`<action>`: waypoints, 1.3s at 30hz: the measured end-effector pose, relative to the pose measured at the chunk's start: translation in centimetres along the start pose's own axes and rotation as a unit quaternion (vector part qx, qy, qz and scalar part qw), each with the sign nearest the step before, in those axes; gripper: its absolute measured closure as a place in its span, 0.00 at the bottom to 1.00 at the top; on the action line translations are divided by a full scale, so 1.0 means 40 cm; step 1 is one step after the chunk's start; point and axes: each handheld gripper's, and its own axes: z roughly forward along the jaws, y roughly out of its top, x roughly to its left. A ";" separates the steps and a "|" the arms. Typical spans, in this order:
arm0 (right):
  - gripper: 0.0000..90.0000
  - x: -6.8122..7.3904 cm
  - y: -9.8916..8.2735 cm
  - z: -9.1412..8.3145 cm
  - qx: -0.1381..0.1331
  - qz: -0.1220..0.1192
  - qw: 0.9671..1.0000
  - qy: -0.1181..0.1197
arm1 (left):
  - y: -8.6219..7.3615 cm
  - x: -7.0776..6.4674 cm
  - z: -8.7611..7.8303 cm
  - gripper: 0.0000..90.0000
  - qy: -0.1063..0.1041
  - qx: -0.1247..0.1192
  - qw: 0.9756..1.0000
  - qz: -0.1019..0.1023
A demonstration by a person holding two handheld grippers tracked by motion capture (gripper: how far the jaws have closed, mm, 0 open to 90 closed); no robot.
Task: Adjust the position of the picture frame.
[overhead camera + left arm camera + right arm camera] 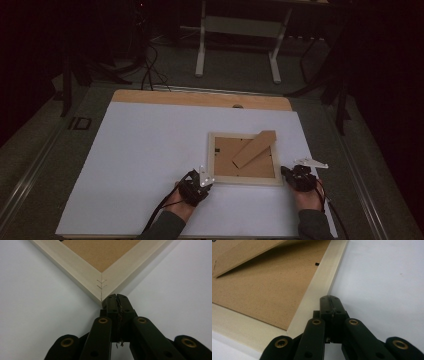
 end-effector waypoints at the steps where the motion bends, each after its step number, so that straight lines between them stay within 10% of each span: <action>1: 1.00 0.003 0.001 0.000 0.001 -0.002 1.000 0.001 | 0.000 0.003 0.000 1.00 0.002 0.001 1.000 -0.001; 39: 1.00 0.119 0.015 0.005 0.014 -0.079 0.996 0.035 | -0.001 0.091 0.003 1.00 0.020 0.006 0.999 -0.041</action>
